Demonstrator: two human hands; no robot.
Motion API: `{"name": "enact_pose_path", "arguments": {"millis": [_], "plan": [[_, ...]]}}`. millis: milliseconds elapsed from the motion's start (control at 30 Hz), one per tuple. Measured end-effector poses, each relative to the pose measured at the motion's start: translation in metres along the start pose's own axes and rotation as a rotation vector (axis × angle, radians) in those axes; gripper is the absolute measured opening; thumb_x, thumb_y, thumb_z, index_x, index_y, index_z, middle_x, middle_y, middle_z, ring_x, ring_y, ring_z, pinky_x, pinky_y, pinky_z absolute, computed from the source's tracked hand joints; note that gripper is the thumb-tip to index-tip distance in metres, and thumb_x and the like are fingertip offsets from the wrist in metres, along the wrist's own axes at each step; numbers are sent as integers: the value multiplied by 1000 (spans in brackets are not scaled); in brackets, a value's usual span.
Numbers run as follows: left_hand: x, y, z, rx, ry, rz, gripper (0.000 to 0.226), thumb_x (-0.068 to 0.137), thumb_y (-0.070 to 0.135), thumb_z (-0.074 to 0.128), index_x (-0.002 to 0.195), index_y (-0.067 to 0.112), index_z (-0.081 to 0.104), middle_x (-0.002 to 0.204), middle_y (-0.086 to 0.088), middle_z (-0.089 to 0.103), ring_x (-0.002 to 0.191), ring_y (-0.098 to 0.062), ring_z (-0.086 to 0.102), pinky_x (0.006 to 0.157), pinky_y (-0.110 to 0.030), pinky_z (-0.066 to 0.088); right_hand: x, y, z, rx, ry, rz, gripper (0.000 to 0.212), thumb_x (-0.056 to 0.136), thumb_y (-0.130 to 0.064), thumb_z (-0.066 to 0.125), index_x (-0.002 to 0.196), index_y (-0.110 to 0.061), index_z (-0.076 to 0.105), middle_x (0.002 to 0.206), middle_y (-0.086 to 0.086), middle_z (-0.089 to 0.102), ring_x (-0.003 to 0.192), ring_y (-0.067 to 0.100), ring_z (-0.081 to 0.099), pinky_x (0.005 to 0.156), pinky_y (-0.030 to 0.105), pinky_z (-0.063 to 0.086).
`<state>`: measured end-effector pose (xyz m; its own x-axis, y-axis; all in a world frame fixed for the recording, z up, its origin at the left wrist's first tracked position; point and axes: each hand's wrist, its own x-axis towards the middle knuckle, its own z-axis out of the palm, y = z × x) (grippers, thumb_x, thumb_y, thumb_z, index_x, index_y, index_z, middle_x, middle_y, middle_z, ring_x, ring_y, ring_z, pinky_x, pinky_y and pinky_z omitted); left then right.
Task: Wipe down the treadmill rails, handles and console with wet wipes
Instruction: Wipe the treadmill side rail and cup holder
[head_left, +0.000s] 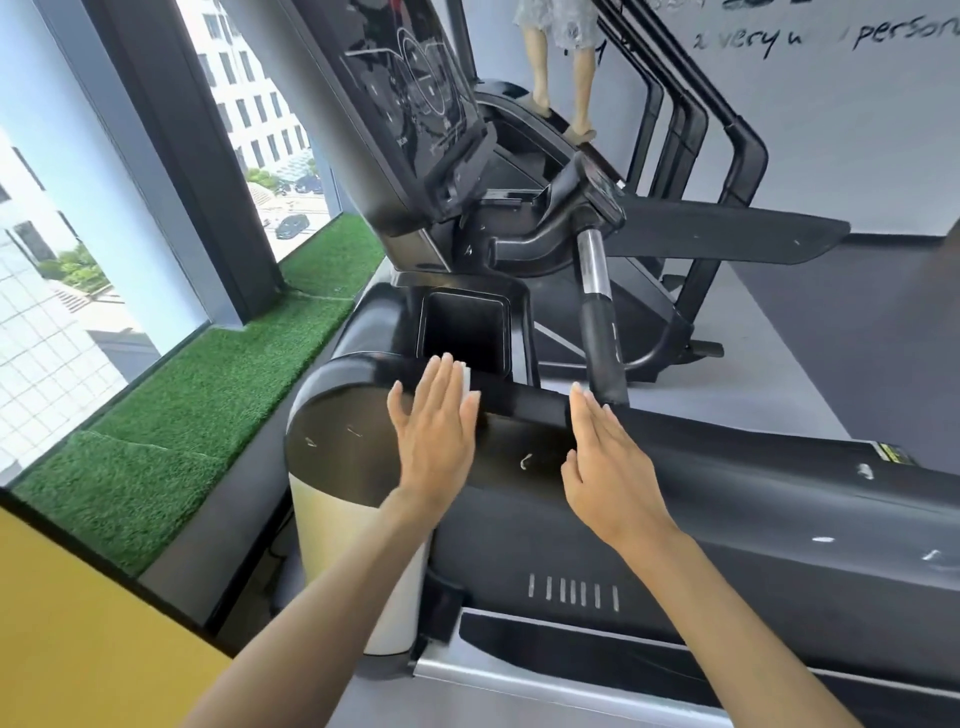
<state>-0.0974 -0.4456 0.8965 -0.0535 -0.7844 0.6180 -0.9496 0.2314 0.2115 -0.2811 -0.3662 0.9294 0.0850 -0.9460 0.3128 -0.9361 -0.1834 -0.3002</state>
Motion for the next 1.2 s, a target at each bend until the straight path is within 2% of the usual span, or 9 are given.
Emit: {"name": "enact_pose_path", "arguments": {"millis": [133,233,367,433,567,700,867,1100,1200], "plan": [[-13,54,5,-48,-36,206,58,105,37,12,128,13,59,136,-1,56,131,-14,46,109,-43,15,-1,6,-1,46,-53,-6,70,95,-5,36,153,-15,-2,161,-2,4,148,16,1,115,23,12],[-12,42,1,1,-39,368,55,106,38,16,129,13,59,137,0,56,130,-12,48,110,-42,15,-4,12,1,61,-74,-79,70,95,-2,35,152,-11,-5,158,-6,-6,144,5,-16,117,19,-7],[-8,16,1,47,9,178,58,105,37,11,130,13,57,137,-1,55,131,-15,47,107,-47,16,-19,16,12,56,117,45,56,99,-22,24,150,1,18,156,13,22,146,20,16,117,21,-5],[-11,32,4,37,29,126,53,104,35,15,129,13,57,137,-2,55,132,-15,46,108,-47,15,-22,17,15,73,151,57,55,98,-18,26,150,1,19,156,13,24,145,14,11,118,22,0],[-22,70,8,26,-39,348,54,104,38,16,134,13,54,141,0,51,135,-13,41,110,-45,16,-22,19,6,127,109,75,68,90,3,38,152,-7,12,159,5,15,136,2,-5,115,20,5],[-12,40,6,47,-6,446,49,105,34,21,133,15,55,140,1,53,133,-11,44,110,-43,17,-23,19,5,73,123,59,71,85,9,40,151,-4,15,158,10,20,144,15,9,113,22,8],[-4,44,10,22,28,118,54,104,32,15,125,13,60,132,-1,58,130,-16,48,109,-45,14,-23,21,8,80,113,81,72,87,9,38,152,-9,12,159,6,16,147,24,10,115,29,22],[-16,57,8,96,-24,535,48,104,33,21,138,15,50,143,-1,49,135,-12,41,111,-44,18,-18,22,22,-74,234,37,75,62,20,59,135,12,43,136,25,50,128,35,48,106,47,29],[-5,13,3,116,25,357,48,104,32,19,133,15,53,139,-1,52,133,-13,44,109,-45,16,-18,21,22,-118,242,46,83,54,20,65,133,11,44,134,24,53,125,35,51,105,42,33]]}}
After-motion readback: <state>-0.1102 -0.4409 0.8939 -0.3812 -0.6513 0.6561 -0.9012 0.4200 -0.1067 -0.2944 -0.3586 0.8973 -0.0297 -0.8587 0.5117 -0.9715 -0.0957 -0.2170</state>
